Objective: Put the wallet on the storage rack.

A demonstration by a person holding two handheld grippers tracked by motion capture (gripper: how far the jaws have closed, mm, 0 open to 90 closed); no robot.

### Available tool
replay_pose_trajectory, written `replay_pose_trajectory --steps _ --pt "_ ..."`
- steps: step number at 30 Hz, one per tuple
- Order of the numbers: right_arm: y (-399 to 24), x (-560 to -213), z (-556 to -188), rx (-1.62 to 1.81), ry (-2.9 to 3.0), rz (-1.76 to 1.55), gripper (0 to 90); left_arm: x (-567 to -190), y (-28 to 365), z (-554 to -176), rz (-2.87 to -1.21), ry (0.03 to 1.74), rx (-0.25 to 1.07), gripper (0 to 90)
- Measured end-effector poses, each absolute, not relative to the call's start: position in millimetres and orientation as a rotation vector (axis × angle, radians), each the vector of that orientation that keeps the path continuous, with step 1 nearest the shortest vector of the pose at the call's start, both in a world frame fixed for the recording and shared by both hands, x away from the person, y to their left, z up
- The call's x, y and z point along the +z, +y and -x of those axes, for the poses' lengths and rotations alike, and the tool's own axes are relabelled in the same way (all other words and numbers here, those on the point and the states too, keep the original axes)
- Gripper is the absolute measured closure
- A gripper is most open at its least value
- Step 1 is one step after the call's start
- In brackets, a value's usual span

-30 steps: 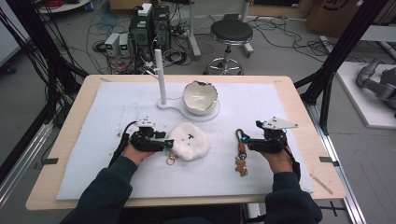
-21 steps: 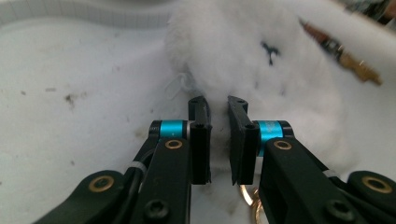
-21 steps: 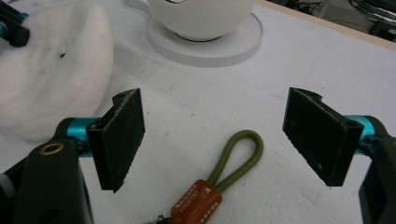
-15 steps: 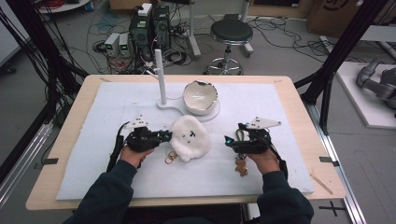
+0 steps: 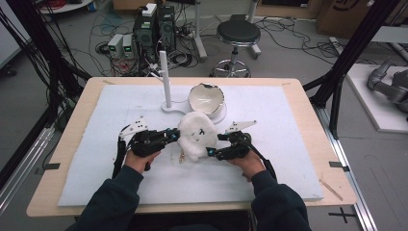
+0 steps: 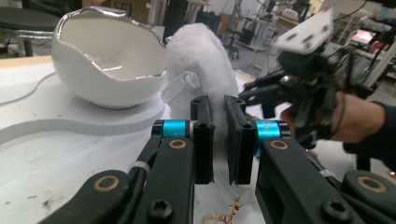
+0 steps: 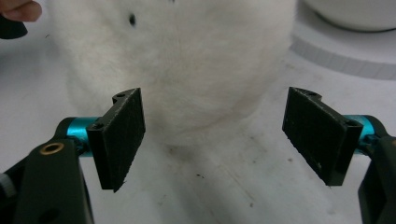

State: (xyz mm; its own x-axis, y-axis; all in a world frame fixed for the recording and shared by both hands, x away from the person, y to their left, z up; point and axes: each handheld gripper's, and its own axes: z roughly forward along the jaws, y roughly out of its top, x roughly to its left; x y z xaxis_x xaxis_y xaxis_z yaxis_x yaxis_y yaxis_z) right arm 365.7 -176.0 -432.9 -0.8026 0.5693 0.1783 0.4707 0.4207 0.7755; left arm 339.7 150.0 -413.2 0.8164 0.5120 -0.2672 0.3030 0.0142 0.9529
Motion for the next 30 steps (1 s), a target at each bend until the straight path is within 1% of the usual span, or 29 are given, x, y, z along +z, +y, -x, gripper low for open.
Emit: replay_pose_trajectory --steps 1,2,3,4,5,6,7,10,13,15,16,18,19,20,21,22,24,27,30 --pt "-175 -435 -367 1.346 2.567 -0.963 28.8 -413 150 -340 -1.583 0.664 0.179 82.2" --pt "-177 -435 -369 1.397 2.604 -0.958 48.1 -414 150 -340 -1.587 0.661 0.177 82.2" --pt "-178 -433 -368 1.395 2.615 -0.95 59.5 -414 150 -341 -1.588 0.668 0.177 82.2" --pt "-178 -433 -368 1.395 2.615 -0.95 59.5 -415 151 -341 -1.596 0.682 0.182 82.2" --pt "-180 -431 -367 1.356 2.608 -0.912 68.5 -416 152 -342 -1.618 0.701 0.182 82.1" --pt "-186 -426 -366 1.386 2.578 -0.898 75.4 -417 152 -343 -1.652 0.729 0.184 81.8" --pt "-186 -426 -366 1.386 2.578 -0.898 75.4 -420 153 -344 -1.685 0.756 0.185 81.8" --pt "-198 -414 -365 1.515 2.458 -0.879 80.4 -427 150 -347 -1.75 0.796 0.132 81.3" --pt "-201 -410 -363 1.551 2.423 -0.867 81.7 -432 145 -348 -1.825 0.792 0.097 81.5" --pt "-203 -406 -361 1.57 2.395 -0.845 82.2 -433 143 -347 -1.853 0.78 0.095 79.9" --pt "-204 -405 -360 1.568 2.389 -0.833 82.4 -433 142 -347 -1.861 0.778 0.102 76.5" --pt "-206 -404 -360 1.562 2.396 -0.814 82.8 -427 146 -349 -1.838 0.806 0.137 58.1" --pt "-207 -403 -360 1.567 2.404 -0.813 82.9 -422 149 -352 -1.823 0.816 0.155 51.1" --pt "-207 -402 -359 1.564 2.42 -0.791 83.0 -416 153 -354 -1.793 0.813 0.161 42.2" --pt "-207 -402 -359 1.564 2.42 -0.791 83.0 -412 156 -356 -1.764 0.808 0.172 42.2" --pt "-206 -400 -357 1.561 2.439 -0.76 83.1 -404 159 -359 -1.729 0.804 0.192 38.2" --pt "-205 -398 -356 1.581 2.452 -0.726 83.1 -395 160 -365 -1.715 0.784 0.206 36.5" --pt "-203 -396 -355 1.597 2.459 -0.695 83.1 -390 153 -370 -1.717 0.736 0.194 36.2" --pt "-202 -395 -354 1.597 2.482 -0.666 83.0 -394 142 -372 -1.744 0.691 0.15 36.2"
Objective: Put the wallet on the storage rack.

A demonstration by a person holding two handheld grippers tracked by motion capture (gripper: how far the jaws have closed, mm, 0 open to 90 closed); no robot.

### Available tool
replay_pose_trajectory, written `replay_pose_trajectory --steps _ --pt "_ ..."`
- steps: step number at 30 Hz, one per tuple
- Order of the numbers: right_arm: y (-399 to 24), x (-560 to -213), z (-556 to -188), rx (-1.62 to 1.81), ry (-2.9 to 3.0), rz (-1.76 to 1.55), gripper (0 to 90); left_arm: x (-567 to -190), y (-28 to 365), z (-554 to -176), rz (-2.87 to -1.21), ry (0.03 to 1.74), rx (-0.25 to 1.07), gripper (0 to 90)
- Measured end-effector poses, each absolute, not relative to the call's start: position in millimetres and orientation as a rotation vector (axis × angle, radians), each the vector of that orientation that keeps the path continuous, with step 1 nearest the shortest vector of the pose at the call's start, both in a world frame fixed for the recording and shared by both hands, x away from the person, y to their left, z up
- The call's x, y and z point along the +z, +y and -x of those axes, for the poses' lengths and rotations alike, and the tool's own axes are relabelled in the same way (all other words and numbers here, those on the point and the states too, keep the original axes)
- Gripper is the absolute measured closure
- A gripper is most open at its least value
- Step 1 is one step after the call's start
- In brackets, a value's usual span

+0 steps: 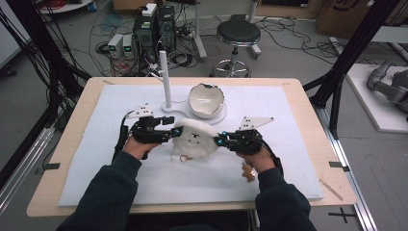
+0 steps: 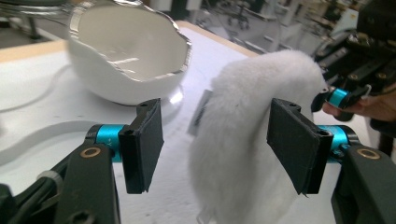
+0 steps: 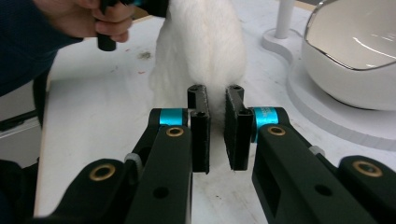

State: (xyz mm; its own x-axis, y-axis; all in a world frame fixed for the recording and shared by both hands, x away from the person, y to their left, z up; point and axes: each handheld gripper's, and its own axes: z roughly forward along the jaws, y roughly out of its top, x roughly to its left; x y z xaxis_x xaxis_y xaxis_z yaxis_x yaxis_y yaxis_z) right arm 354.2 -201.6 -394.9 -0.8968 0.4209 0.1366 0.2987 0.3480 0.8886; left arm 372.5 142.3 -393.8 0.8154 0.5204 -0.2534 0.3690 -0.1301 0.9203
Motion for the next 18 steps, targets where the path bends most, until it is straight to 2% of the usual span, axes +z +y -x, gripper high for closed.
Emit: replay_pose_trajectory --steps 1,2,3,4,5,7,9,11,15,18 --pt "-201 -394 -354 1.611 2.48 -0.66 82.9 -396 140 -372 -1.766 0.675 0.12 54.2" --pt "-201 -394 -354 1.608 2.47 -0.669 82.8 -397 137 -371 -1.796 0.655 0.114 64.4" --pt "-201 -394 -354 1.608 2.47 -0.669 82.8 -397 136 -369 -1.818 0.64 0.118 64.4" --pt "-203 -394 -353 1.606 2.459 -0.693 82.4 -398 136 -369 -1.81 0.624 0.099 71.7" --pt "-205 -393 -355 1.602 2.438 -0.712 81.4 -397 136 -368 -1.792 0.614 0.085 74.4" --pt "-211 -393 -357 1.64 2.39 -0.8 72.2 -394 137 -365 -1.759 0.603 0.093 76.2" --pt "-214 -393 -359 1.65 2.32 -0.885 53.0 -391 138 -364 -1.714 0.606 0.093 76.7" --pt "-217 -397 -361 1.687 2.288 -0.961 40.8 -389 141 -364 -1.652 0.598 0.094 76.7" --pt "-209 -403 -362 1.719 2.36 -0.951 35.7 -390 147 -361 -1.519 0.614 0.088 76.7" --pt "-202 -406 -362 1.726 2.404 -0.95 35.8 -395 148 -361 -1.489 0.632 0.07 76.6"
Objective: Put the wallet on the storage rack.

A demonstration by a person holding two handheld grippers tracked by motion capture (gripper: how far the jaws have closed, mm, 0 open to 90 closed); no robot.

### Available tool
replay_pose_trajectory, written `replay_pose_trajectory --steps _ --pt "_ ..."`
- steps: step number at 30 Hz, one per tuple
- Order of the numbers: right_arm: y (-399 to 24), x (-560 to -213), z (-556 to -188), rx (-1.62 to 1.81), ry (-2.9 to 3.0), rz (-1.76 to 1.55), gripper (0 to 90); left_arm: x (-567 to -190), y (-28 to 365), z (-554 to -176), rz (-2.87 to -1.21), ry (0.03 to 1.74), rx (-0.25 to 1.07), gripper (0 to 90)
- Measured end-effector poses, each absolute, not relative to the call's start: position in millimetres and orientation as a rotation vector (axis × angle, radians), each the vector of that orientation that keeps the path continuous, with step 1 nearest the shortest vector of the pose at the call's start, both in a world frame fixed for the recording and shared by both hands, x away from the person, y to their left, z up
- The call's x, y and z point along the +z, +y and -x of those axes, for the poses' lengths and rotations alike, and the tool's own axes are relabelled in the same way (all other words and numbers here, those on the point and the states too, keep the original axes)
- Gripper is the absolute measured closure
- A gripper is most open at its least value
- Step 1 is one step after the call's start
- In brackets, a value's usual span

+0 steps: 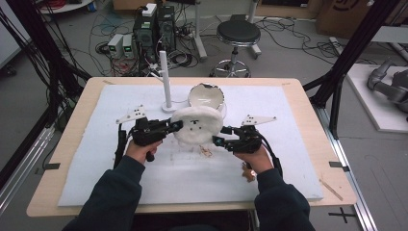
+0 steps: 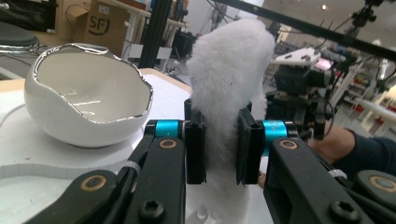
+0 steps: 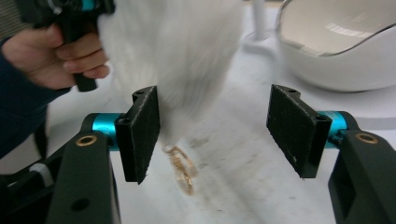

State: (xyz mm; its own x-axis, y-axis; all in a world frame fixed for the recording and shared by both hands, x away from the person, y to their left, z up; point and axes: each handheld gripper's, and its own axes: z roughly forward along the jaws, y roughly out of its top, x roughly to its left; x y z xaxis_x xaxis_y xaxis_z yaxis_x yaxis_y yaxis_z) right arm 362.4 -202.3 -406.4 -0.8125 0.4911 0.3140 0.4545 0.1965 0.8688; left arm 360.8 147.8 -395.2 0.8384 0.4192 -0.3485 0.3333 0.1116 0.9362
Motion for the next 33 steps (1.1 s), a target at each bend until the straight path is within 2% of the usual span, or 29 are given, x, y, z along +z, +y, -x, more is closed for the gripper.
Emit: replay_pose_trajectory --steps 1,3,6,11,17,21,22,25,30,33 --pt "-199 -408 -362 1.728 2.428 -0.953 37.6 -396 147 -361 -1.502 0.634 0.066 76.6" --pt "-196 -409 -363 1.747 2.446 -0.925 46.9 -398 144 -360 -1.524 0.629 0.059 76.4" --pt "-202 -403 -361 1.782 2.376 -0.897 72.2 -401 138 -359 -1.592 0.644 0.07 75.4" --pt "-209 -396 -358 1.798 2.257 -0.907 74.5 -413 126 -359 -1.776 0.673 0.02 75.0" --pt "-207 -390 -356 1.75 2.21 -0.88 75.7 -418 118 -358 -1.854 0.697 0.032 71.9" --pt "-205 -384 -355 1.689 2.207 -0.841 76.2 -415 128 -359 -1.897 0.763 0.105 62.8" --pt "-206 -382 -356 1.678 2.203 -0.834 76.2 -414 135 -360 -1.88 0.796 0.129 57.8" --pt "-207 -372 -359 1.634 2.183 -0.81 76.3 -411 156 -357 -1.825 0.838 0.191 52.6" --pt "-201 -353 -369 1.523 2.174 -0.746 76.2 -411 196 -352 -1.757 0.936 0.306 38.7" --pt "-195 -339 -377 1.487 2.174 -0.715 76.2 -410 215 -351 -1.75 0.999 0.391 26.6"
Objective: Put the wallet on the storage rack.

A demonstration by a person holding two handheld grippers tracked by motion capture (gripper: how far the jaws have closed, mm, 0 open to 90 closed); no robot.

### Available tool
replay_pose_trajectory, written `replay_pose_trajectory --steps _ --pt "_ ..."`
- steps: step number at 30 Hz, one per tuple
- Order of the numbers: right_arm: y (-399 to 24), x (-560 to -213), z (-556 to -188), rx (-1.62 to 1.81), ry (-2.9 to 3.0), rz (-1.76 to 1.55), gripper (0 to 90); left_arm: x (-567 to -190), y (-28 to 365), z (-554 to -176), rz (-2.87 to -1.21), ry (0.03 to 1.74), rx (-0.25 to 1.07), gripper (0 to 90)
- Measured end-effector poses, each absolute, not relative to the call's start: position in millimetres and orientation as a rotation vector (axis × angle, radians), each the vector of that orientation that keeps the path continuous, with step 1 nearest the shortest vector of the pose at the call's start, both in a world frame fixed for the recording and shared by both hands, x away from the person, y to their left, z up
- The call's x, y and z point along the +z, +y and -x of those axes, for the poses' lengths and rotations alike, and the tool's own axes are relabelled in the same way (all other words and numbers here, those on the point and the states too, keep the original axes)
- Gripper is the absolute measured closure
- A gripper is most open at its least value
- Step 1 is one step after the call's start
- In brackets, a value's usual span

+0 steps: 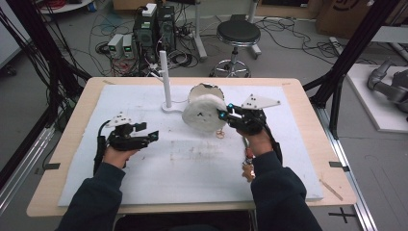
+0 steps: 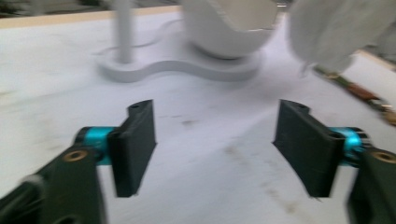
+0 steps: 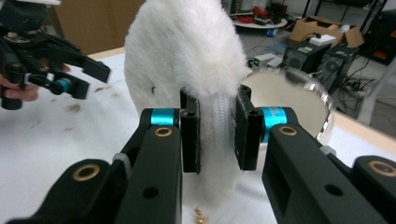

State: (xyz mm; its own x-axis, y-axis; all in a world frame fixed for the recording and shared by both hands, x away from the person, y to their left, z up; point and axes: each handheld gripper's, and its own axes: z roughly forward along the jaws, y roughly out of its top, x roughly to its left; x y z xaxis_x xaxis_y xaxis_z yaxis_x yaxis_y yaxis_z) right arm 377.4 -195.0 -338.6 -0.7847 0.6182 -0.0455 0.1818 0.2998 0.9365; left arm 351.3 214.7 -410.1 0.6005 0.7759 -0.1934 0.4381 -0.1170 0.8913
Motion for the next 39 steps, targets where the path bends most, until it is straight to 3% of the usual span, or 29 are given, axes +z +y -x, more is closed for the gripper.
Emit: replay_pose_trajectory --steps 2,16,23,39 --pt "-189 -328 -384 1.452 2.177 -0.68 76.2 -410 224 -351 -1.737 1.009 0.408 20.4" --pt "-149 -282 -454 1.205 2.174 -0.47 76.2 -418 242 -352 -1.707 1.049 0.429 20.3" --pt "-151 -294 -476 0.99 2.211 -0.422 76.1 -419 242 -352 -1.706 1.054 0.417 20.4" --pt "-138 -318 -470 0.66 2.234 -0.272 76.4 -421 244 -351 -1.689 1.077 0.399 20.6"
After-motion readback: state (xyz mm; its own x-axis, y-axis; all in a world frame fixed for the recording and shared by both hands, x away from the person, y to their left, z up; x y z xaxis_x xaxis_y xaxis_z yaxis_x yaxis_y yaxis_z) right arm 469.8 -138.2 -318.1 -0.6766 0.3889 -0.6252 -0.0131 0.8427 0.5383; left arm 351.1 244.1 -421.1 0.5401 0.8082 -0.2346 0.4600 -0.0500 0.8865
